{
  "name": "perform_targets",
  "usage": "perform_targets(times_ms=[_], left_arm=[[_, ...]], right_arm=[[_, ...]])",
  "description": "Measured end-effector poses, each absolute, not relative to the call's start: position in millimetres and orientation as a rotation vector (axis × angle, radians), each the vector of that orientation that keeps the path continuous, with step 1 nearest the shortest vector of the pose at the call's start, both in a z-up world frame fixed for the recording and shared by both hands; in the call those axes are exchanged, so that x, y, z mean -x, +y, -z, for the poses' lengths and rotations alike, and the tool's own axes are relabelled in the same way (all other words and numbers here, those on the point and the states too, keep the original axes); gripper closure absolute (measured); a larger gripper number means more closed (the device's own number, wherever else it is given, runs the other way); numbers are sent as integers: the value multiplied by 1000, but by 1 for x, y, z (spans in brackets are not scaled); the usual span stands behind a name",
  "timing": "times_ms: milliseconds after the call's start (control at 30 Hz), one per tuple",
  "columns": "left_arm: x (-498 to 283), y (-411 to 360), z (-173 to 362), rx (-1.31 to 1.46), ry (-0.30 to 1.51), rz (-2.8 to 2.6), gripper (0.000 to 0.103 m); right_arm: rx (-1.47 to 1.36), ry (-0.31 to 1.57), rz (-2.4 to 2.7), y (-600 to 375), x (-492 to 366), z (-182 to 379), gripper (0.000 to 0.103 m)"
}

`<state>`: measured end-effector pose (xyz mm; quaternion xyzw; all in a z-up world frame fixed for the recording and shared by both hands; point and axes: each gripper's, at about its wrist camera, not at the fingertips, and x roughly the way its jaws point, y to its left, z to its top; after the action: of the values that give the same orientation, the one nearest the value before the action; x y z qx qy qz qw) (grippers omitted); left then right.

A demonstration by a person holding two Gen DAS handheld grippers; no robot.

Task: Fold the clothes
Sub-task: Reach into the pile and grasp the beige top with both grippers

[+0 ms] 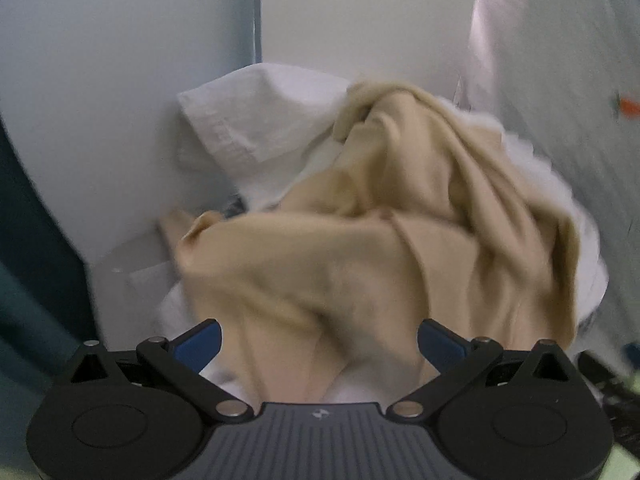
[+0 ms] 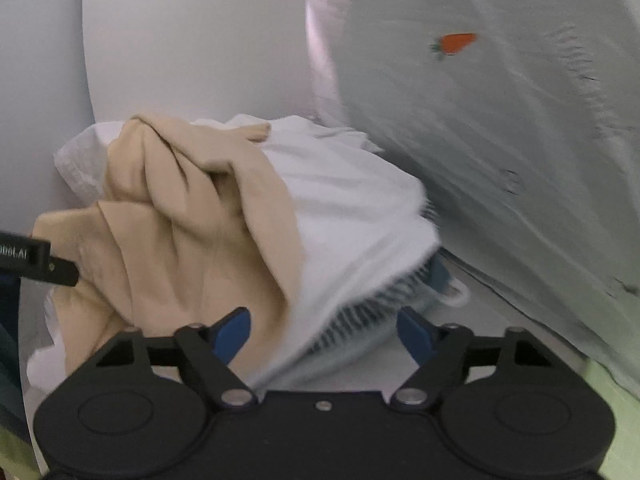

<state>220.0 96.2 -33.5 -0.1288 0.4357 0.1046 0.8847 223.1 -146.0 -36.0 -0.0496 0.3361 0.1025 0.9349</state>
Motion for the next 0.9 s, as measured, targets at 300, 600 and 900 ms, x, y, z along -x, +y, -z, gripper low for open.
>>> perform_targets(times_ms=[300, 600, 900], left_arm=[[-272, 63, 47, 329, 898, -58, 55], [-258, 31, 34, 269, 883, -30, 97], [-203, -4, 0, 227, 842, 74, 97]], right_arm=[[33, 753, -316, -127, -273, 55, 76], [-29, 667, -259, -159, -247, 41, 101], [-91, 602, -136, -202, -178, 16, 101]])
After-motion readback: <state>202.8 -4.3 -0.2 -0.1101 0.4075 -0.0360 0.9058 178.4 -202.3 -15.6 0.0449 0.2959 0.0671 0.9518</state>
